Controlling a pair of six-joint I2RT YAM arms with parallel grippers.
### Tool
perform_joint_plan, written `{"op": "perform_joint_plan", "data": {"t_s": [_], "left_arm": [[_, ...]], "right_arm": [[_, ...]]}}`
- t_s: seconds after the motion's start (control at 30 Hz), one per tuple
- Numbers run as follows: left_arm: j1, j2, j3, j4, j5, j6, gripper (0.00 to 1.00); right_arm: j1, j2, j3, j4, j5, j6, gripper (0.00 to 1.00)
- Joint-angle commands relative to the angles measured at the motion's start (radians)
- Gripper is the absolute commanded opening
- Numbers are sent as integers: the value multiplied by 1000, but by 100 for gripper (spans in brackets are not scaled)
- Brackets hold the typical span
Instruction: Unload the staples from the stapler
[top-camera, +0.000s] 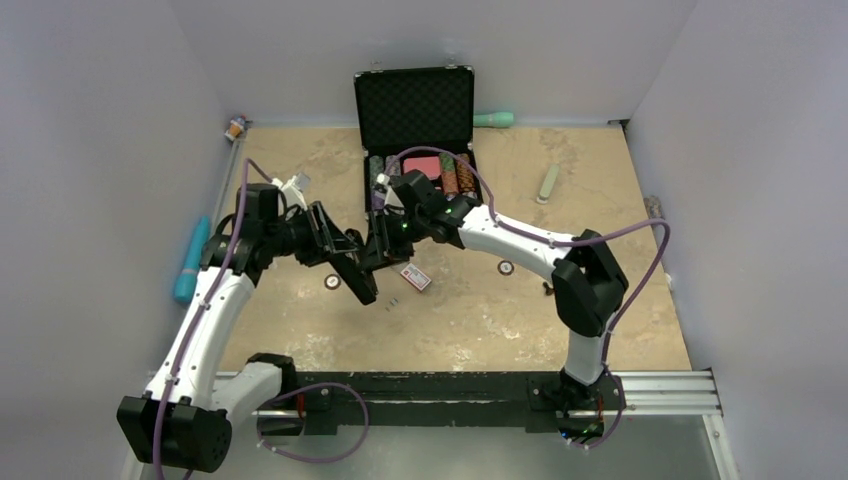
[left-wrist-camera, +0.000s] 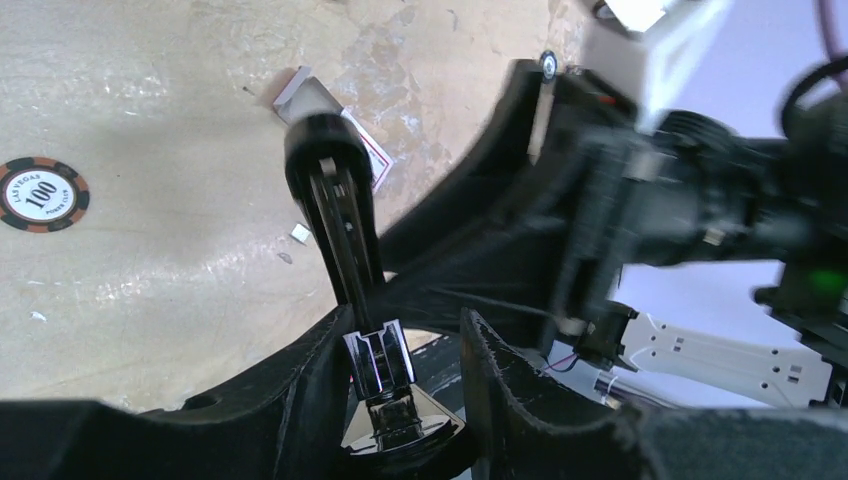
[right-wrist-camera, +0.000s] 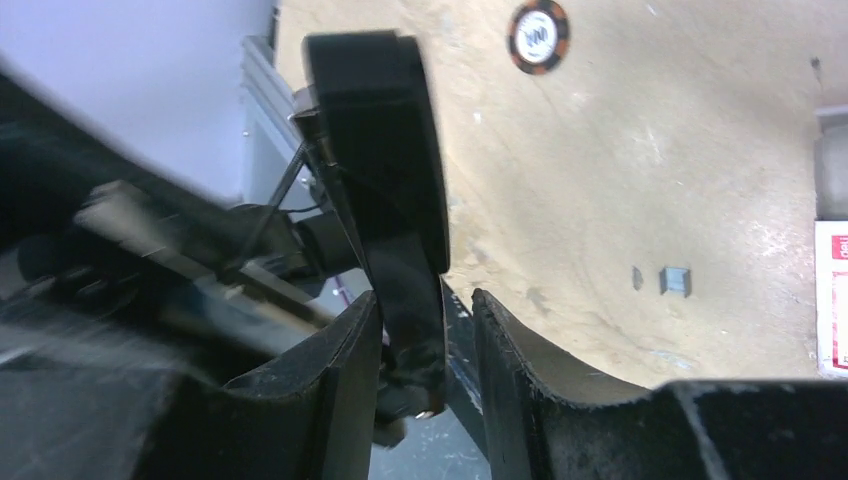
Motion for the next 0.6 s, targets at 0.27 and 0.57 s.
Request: {"op": "perform_joint_plan", "data": {"t_s": [0.27, 0.57], "left_arm": [[-7, -12, 111, -12, 140, 2, 0], [-6, 26, 286, -100, -13, 54, 0]], "right_arm": [[8, 92, -76, 27, 37, 28, 42], [36, 84, -170, 63, -46, 32, 41]]}}
